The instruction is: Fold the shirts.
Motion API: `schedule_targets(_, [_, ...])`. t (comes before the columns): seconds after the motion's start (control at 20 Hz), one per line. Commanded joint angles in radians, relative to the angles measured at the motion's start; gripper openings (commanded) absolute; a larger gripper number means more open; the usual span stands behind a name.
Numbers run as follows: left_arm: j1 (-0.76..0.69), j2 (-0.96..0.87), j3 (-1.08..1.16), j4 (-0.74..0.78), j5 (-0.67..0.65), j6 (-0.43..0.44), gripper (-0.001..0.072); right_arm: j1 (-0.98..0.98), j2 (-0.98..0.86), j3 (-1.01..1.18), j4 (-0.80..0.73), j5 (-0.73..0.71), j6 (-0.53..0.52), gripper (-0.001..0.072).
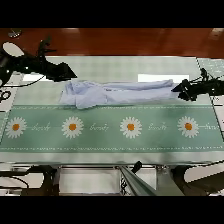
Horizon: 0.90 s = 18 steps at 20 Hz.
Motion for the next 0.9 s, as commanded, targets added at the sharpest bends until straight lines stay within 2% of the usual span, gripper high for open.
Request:
schedule_targets(0.0, [-0.055,0.003,0.001,-0.033,0.088,-0.001,0.0184,0.035,0.008,0.001,0.047,-0.002,0.006,0.0035])
schedule_targets(0.1, [-0.102,0.003,0.001,-0.063,0.115,0.001,0.0025,0.034,0.077,0.001,0.042,-0.002,-0.01,0.0021])
schedule_targets(0.25, [-0.226,-0.002,0.0,-0.069,0.204,-0.004,0.0024,0.05,0.236,0.001,0.029,-0.003,-0.033,0.002])
schedule_targets(0.4, [-0.382,-0.042,0.0,-0.069,0.318,-0.071,0.0024,0.093,0.401,0.001,-0.023,0.005,-0.035,0.002])
schedule_targets(0.55, [-0.51,-0.1,0.0,-0.069,0.367,-0.129,0.0024,0.145,0.537,0.001,-0.104,0.05,-0.008,0.002])
schedule_targets(0.85, [-0.697,-0.19,0.0,-0.07,0.449,-0.179,0.0024,0.227,0.727,0.001,-0.235,0.15,0.056,0.002])
